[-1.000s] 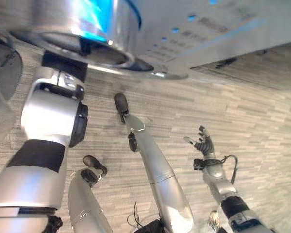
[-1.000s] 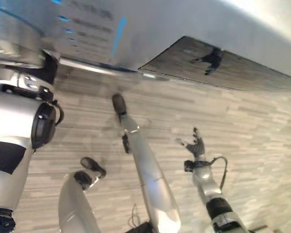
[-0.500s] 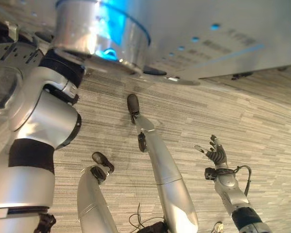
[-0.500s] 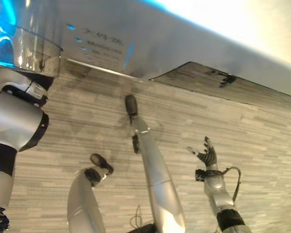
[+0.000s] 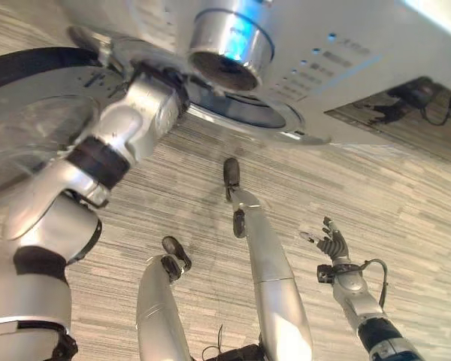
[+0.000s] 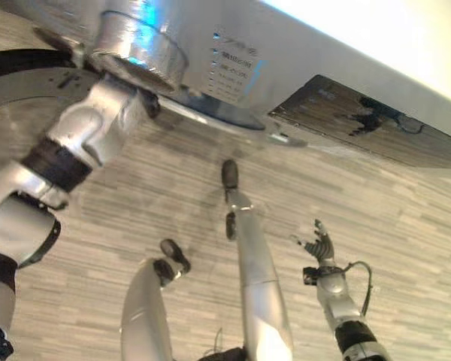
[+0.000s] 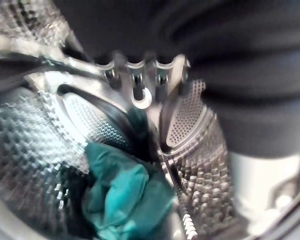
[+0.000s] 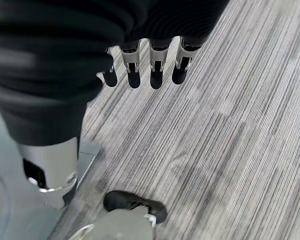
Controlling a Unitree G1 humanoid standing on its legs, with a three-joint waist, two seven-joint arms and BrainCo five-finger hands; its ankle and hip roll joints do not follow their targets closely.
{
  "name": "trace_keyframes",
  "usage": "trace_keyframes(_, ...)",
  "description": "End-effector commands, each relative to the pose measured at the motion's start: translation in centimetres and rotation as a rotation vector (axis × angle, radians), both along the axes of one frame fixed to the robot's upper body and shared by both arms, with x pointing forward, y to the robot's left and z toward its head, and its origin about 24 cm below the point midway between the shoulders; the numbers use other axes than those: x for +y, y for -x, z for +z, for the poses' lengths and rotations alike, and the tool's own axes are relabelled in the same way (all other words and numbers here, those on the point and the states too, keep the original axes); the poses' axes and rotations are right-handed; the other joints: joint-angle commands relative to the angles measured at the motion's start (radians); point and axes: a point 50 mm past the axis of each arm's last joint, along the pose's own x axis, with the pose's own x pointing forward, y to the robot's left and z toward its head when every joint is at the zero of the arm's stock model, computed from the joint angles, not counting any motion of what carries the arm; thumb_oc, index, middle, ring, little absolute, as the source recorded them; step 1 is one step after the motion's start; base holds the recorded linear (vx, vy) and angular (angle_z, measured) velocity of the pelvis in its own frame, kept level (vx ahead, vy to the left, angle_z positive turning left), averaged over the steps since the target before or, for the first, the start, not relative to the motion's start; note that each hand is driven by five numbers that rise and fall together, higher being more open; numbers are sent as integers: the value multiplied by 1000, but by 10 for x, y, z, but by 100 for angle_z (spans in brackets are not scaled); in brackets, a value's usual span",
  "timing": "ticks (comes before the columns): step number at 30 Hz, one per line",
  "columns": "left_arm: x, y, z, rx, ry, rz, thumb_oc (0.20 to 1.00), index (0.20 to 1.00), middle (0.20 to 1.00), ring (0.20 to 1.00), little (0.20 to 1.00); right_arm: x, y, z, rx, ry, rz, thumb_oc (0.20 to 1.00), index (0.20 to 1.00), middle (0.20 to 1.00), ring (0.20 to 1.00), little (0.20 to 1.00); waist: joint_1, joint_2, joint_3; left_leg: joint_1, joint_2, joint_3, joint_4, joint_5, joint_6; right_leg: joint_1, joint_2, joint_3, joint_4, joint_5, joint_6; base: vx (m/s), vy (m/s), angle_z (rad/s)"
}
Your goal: Grab the laundry basket,head to the washer,open it,put in the laundry and shut it.
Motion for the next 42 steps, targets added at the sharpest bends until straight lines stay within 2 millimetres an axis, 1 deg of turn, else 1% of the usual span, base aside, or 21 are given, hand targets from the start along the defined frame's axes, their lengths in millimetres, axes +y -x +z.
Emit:
trace_keyframes(1, -5, 13, -29, 161, 210, -198, 1000, 1000, 1000, 1000, 1000, -21, 47, -35, 195, 11, -80, 1000, 1000, 1000, 1000, 1000, -13, 28, -71, 198, -32, -55, -77, -106, 96, 16, -65, 27, -144, 67, 204, -33, 102, 10)
trace_keyframes(2, -4, 22, -47, 245, 308, -258, 1000, 1000, 1000, 1000, 1000, -22, 51, -39, 224, 6, -87, 1000, 1000, 1000, 1000, 1000, -9, 31, -71, 227, -40, -58, -93, -103, 100, 45, -71, 31, -158, 72, 204, -23, 109, 14)
trace_keyframes(4, -23, 37, -73, 375, 456, -389, 1000, 1000, 1000, 1000, 1000, -19, 53, -45, 262, -14, -89, 1000, 1000, 1000, 1000, 1000, -4, 32, -72, 275, -57, -65, -110, -102, 108, 92, -82, 33, -173, 80, 205, 2, 94, 20)
trace_keyframes(7, -43, 54, -99, 573, 638, -547, 1000, 1000, 1000, 1000, 1000, -19, 61, -57, 345, -27, -90, 1000, 1000, 1000, 1000, 1000, 4, 32, -85, 392, -83, -72, -176, -92, 119, 221, -102, 28, -233, 96, 212, 14, 71, 34)
trace_keyframes(8, -43, 54, -99, 573, 639, -548, 1000, 1000, 1000, 1000, 1000, -19, 61, -57, 344, -26, -90, 1000, 1000, 1000, 1000, 1000, -5, 16, -81, 389, -92, -62, -178, -67, 114, 227, -114, 25, -252, 119, 197, -23, 33, 5)
trace_keyframes(10, -36, 63, -124, 645, 640, -513, 1000, 1000, 1000, 1000, 1000, -21, 67, -63, 394, -21, -93, 1000, 1000, 1000, 1000, 1000, 8, 21, -98, 475, -113, -61, -238, -58, 118, 317, -129, 17, -289, 128, 210, 31, 68, 4)
trace_keyframes(14, -27, 66, -147, 698, 613, -433, 1000, 1000, 1000, 1000, 1000, -21, 72, -68, 418, -26, -99, 1000, 1000, 1000, 1000, 1000, 18, 21, -113, 542, -120, -61, -285, -43, 117, 383, -135, 5, -314, 132, 217, 76, 64, 5)
trace_keyframes(15, -13, 70, -177, 758, 571, -321, 1000, 1000, 1000, 1000, 1000, -24, 81, -72, 450, -20, -103, 1000, 1000, 1000, 1000, 1000, 27, 23, -140, 609, -126, -65, -348, -24, 114, 443, -139, -6, -347, 136, 223, 124, 62, 0)
trace_keyframes(18, 15, 82, -232, 873, 522, -83, 1000, 1000, 1000, 1000, 1000, -30, 96, -78, 496, -21, -135, 1000, 1000, 1000, 1000, 1000, 39, 25, -184, 702, -133, -67, -444, 12, 105, 525, -141, -30, -395, 143, 229, 127, 69, -1)
trace_keyframes(19, 26, 89, -252, 915, 483, 8, 1000, 1000, 1000, 1000, 1000, -33, 100, -79, 507, -27, -158, 1000, 1000, 1000, 1000, 1000, 42, 26, -200, 723, -133, -70, -469, 25, 101, 549, -140, -35, -414, 145, 231, 129, 74, 8)
trace_keyframes(20, 44, 105, -285, 1011, 454, 138, 1000, 1000, 1000, 1000, 1000, -40, 108, -80, 517, -32, -203, 1000, 1000, 1000, 1000, 1000, 44, 28, -229, 772, -138, -72, -527, 45, 98, 590, -135, -40, -443, 150, 236, 85, 49, 14)
trace_keyframes(22, 53, 113, -296, 1044, 458, 196, 1000, 1000, 1000, 1000, 1000, -44, 112, -81, 524, -35, -223, 1000, 1000, 1000, 1000, 1000, 45, 26, -244, 795, -143, -75, -557, 62, 95, 609, -137, -41, -462, 157, 236, 77, 40, 11)
trace_keyframes(24, 75, 142, -325, 1150, 520, 338, 1000, 1000, 1000, 1000, 1000, -59, 124, -78, 525, -39, -301, 1000, 1000, 1000, 1000, 1000, 51, 37, -285, 856, -135, -70, -618, 71, 95, 654, -120, -49, -494, 158, 242, 114, 61, 2)
trace_keyframes(29, 81, 157, -337, 1201, 538, 388, 1000, 1000, 1000, 1000, 1000, -77, 121, -65, 445, -27, -377, 1000, 1000, 1000, 1000, 1000, 44, 27, -333, 911, -136, -73, -683, 100, 94, 685, -114, -32, -522, 166, 247, 65, 10, 0)
trace_keyframes(30, 80, 157, -338, 1203, 566, 392, 1000, 1000, 1000, 1000, 1000, -89, 112, -50, 348, -13, -441, 1000, 1000, 1000, 1000, 1000, 38, 28, -349, 929, -129, -70, -706, 111, 91, 694, -107, -22, -530, 163, 250, 77, -12, 0)
trace_keyframes(31, 79, 157, -338, 1203, 566, 390, 1000, 1000, 1000, 1000, 1000, -90, 113, -50, 348, -13, -443, 1000, 1000, 1000, 1000, 1000, 40, 29, -348, 931, -129, -70, -708, 112, 91, 695, -106, -22, -531, 163, 250, 65, -20, -2)
trace_keyframes(35, 61, 148, -335, 1207, 618, 344, 1000, 1000, 1000, 1000, 1000, -113, 97, -9, 64, -20, -628, 1000, 1000, 1000, 1000, 1000, 17, 32, -378, 953, -110, -70, -732, 122, 80, 703, -90, -11, -527, 149, 251, 79, -46, -3)
trace_keyframes(36, 60, 148, -335, 1208, 616, 341, 1000, 1000, 1000, 1000, 1000, -113, 98, -9, 65, -19, -632, 1000, 1000, 1000, 1000, 1000, 20, 34, -378, 955, -109, -70, -735, 124, 79, 703, -89, -12, -526, 148, 251, 77, -48, -1)
trace_keyframes(38, 48, 141, -332, 1214, 609, 290, 1000, 1000, 1000, 1000, 1000, -125, 87, 27, -115, 71, -694, 1000, 1000, 1000, 1000, 1000, 2, 46, -396, 969, -85, -64, -758, 140, 62, 704, -71, -12, -522, 127, 247, 110, -87, -2)
trace_keyframes(39, 47, 141, -332, 1214, 609, 289, 1000, 1000, 1000, 1000, 1000, -125, 87, 27, -116, 73, -696, 1000, 1000, 1000, 1000, 1000, 3, 48, -396, 970, -83, -64, -759, 140, 61, 704, -70, -13, -521, 126, 247, 79, -77, -2)
trace_keyframes(42, 43, 136, -330, 1213, 605, 275, 1000, 1000, 1000, 1000, 1000, -135, 75, 71, -315, 180, -746, 1000, 1000, 1000, 1000, 1000, -3, 70, -401, 969, -55, -59, -751, 151, 48, 706, -42, -7, -512, 94, 238, 80, -69, -5)
